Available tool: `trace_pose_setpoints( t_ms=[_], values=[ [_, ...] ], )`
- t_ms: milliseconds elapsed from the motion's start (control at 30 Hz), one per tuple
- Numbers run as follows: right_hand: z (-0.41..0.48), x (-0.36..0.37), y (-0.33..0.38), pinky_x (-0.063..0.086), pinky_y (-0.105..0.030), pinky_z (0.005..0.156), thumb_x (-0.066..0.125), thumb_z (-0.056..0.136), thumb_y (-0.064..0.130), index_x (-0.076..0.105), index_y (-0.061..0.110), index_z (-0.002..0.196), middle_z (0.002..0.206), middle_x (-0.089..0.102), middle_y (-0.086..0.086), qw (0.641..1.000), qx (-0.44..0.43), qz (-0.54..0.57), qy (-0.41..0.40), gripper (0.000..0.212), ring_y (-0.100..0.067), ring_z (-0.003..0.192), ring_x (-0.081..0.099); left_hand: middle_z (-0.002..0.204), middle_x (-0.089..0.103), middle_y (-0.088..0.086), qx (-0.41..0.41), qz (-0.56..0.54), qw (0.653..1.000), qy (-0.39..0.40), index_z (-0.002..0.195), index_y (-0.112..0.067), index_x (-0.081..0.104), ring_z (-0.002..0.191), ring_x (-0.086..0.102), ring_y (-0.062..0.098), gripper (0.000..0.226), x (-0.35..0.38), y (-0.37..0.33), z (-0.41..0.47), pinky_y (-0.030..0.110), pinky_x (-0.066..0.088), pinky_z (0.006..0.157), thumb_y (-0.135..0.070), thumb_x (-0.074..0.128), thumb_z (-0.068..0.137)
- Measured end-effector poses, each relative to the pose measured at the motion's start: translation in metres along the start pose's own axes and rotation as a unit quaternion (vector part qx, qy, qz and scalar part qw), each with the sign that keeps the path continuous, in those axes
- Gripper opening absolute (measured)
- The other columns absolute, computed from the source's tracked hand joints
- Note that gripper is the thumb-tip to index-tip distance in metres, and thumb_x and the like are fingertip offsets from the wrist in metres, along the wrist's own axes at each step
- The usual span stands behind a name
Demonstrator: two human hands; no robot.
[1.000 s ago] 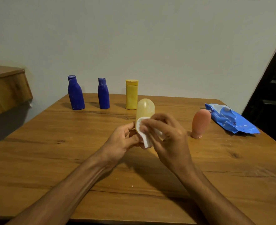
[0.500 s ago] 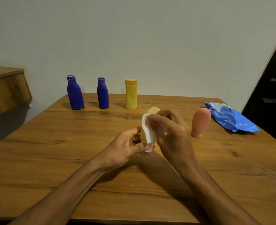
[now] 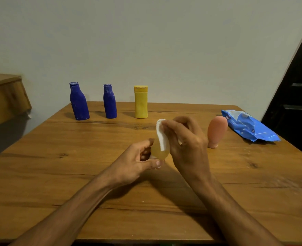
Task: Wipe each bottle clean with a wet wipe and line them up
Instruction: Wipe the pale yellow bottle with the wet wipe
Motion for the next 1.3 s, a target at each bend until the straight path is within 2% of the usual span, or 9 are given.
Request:
trace_pose_setpoints(
  t_ms=[67,200,433,667,800,900,967,1100,1300],
  values=[
    [0.002,-0.004,-0.008,0.048,-0.011,0.066,0.065,0.088,0.018,0.071,0.002,0.103,0.097,0.06,-0.009,0.999,0.03,0.014,-0.015,0.023,-0.015,0.085,0.058,0.117,0.067,-0.001,0.005,0.018,1.0,0.01,0.126,-0.017,0.057,0.111,0.062,0.012,0.041,-0.002,0.0,-0.001,0.037,0.051,0.097,-0.019,0.069,0.087],
    [0.004,-0.01,-0.019,0.046,-0.008,0.071,0.066,0.089,0.018,0.071,0.007,0.106,0.097,0.059,0.001,0.992,0.09,0.085,-0.04,0.02,-0.007,0.086,0.056,0.116,0.067,-0.003,0.008,-0.001,1.0,0.012,0.127,-0.019,0.058,0.111,0.062,0.015,0.052,-0.002,0.0,-0.001,0.034,0.053,0.092,-0.034,0.075,0.08],
    [0.002,-0.005,-0.04,0.052,-0.015,0.071,0.074,0.084,0.018,0.074,0.016,0.1,0.095,0.07,0.003,0.947,0.22,0.227,-0.056,0.017,-0.007,0.091,0.066,0.114,0.071,0.008,-0.021,-0.137,0.99,0.008,0.131,-0.012,0.053,0.105,0.067,0.023,0.053,-0.001,0.004,-0.001,0.034,0.055,0.088,-0.015,0.07,0.08],
    [-0.002,0.006,-0.04,0.058,-0.025,0.07,0.075,0.08,0.023,0.075,0.013,0.1,0.096,0.071,0.002,0.943,0.225,0.246,0.003,0.022,-0.011,0.09,0.067,0.102,0.069,0.024,-0.013,-0.288,0.958,-0.005,0.126,-0.001,0.053,0.082,0.067,0.028,0.049,0.0,0.0,0.002,0.037,0.057,0.082,-0.013,0.068,0.081],
    [-0.002,0.007,-0.037,0.058,-0.026,0.07,0.074,0.082,0.021,0.075,0.014,0.101,0.096,0.071,0.003,0.945,0.217,0.243,0.002,0.02,-0.01,0.09,0.067,0.1,0.069,0.02,-0.005,-0.324,0.946,-0.009,0.127,-0.001,0.053,0.081,0.067,0.027,0.054,0.0,-0.002,0.003,0.034,0.058,0.077,-0.014,0.068,0.077],
    [-0.005,0.016,-0.029,0.058,-0.029,0.074,0.074,0.083,0.023,0.074,0.015,0.102,0.098,0.068,0.004,0.955,0.192,0.216,0.068,0.021,-0.008,0.092,0.065,0.105,0.071,0.015,-0.002,-0.363,0.931,-0.037,0.128,-0.002,0.054,0.088,0.068,0.024,0.062,-0.007,0.0,0.004,0.032,0.059,0.075,-0.02,0.071,0.071],
    [-0.005,0.017,-0.027,0.058,-0.028,0.076,0.074,0.083,0.02,0.074,0.014,0.103,0.099,0.068,0.003,0.956,0.185,0.213,0.079,0.021,-0.008,0.093,0.064,0.104,0.071,0.014,-0.002,-0.367,0.93,-0.035,0.127,-0.002,0.055,0.088,0.068,0.023,0.057,-0.009,0.001,0.003,0.032,0.059,0.075,-0.018,0.068,0.074],
    [-0.002,0.008,-0.036,0.057,-0.027,0.074,0.074,0.084,0.018,0.074,0.014,0.103,0.098,0.07,0.003,0.953,0.2,0.224,0.024,0.02,-0.01,0.092,0.066,0.098,0.067,0.019,-0.003,-0.338,0.941,-0.002,0.128,0.0,0.053,0.081,0.066,0.026,0.05,-0.003,-0.001,0.001,0.033,0.059,0.076,-0.014,0.064,0.081],
    [-0.004,0.012,-0.029,0.055,-0.019,0.07,0.075,0.082,0.018,0.075,0.013,0.099,0.097,0.069,0.0,0.95,0.187,0.238,0.071,0.018,-0.009,0.089,0.065,0.103,0.068,0.019,-0.004,-0.326,0.945,-0.017,0.129,0.0,0.052,0.083,0.067,0.027,0.05,-0.006,-0.001,0.0,0.034,0.058,0.077,-0.014,0.062,0.082]
  ],
)
Point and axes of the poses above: each hand's wrist, its own z-axis towards the middle knuckle, its own x-axis out of the palm, y = z × x, the point moved 8 cm from there along z, towards the middle knuckle
